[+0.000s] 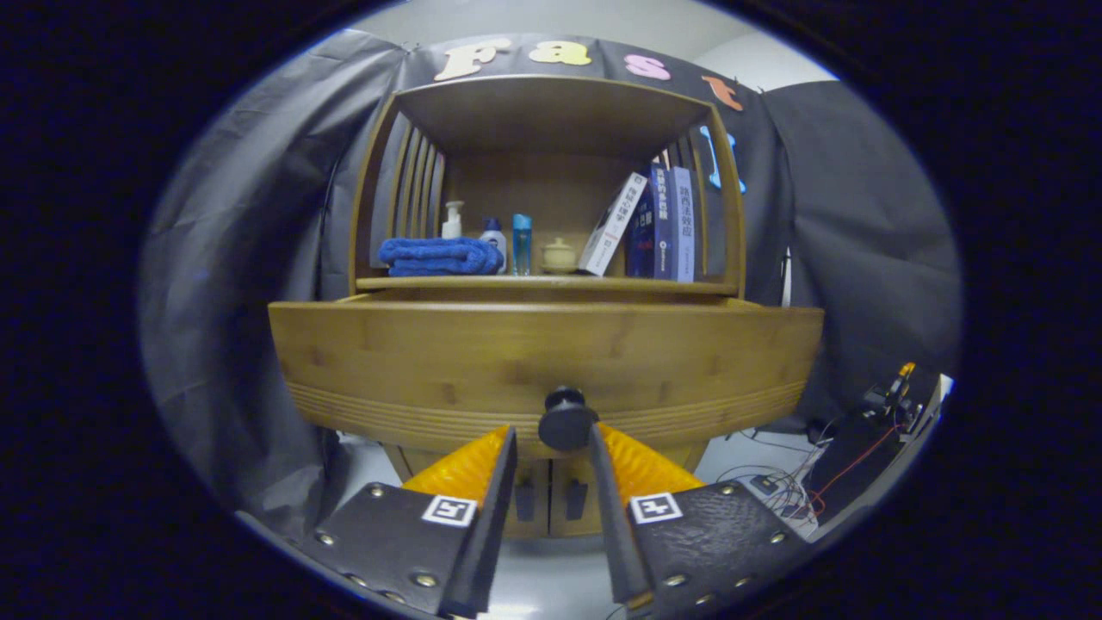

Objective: Pull open the drawer, take out the items inside it, and place them on the countertop above the cabinet.

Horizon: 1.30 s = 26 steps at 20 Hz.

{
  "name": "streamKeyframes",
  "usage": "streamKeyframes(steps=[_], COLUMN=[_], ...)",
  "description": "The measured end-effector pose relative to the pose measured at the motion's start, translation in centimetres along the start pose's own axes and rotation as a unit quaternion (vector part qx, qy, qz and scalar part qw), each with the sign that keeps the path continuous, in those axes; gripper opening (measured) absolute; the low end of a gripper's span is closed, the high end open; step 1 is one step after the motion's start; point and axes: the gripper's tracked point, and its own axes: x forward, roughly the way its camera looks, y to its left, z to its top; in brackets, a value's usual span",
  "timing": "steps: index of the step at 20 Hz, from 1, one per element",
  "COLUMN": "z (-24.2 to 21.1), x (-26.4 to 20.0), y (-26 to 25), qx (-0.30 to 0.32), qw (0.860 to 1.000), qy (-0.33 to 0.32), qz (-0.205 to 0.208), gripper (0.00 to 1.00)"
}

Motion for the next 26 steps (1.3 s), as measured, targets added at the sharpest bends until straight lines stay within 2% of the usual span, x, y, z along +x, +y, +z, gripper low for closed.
streamKeyframes(steps=[2, 5, 8, 13, 16, 18, 23, 24, 26], z=[3.2, 7.2, 8.7, 6.3, 3.6, 3.4, 1.2, 0.8, -0.7], x=[0.0, 2.1, 5.4, 11.0, 12.8, 13.8, 16.2, 16.3, 16.2], y=[-0.3, -0.7, -0.2, 1.2, 1.7, 2.1, 2.3, 2.4, 3.3], qx=[-0.002, 0.001, -0.006, -0.021, -0.012, -0.015, -0.041, -0.043, -0.024], qw=[1.0, 1.0, 0.998, 0.98, 0.96, 0.954, 0.938, 0.935, 0.928], qy=[-0.01, -0.001, 0.053, 0.19, 0.274, 0.292, 0.341, 0.347, 0.367], qz=[0.0, 0.003, 0.019, 0.053, 0.064, 0.071, 0.056, 0.057, 0.063], gripper=[0.62, 0.63, 0.65, 0.66, 0.66, 0.67, 0.69, 0.75, 0.77])
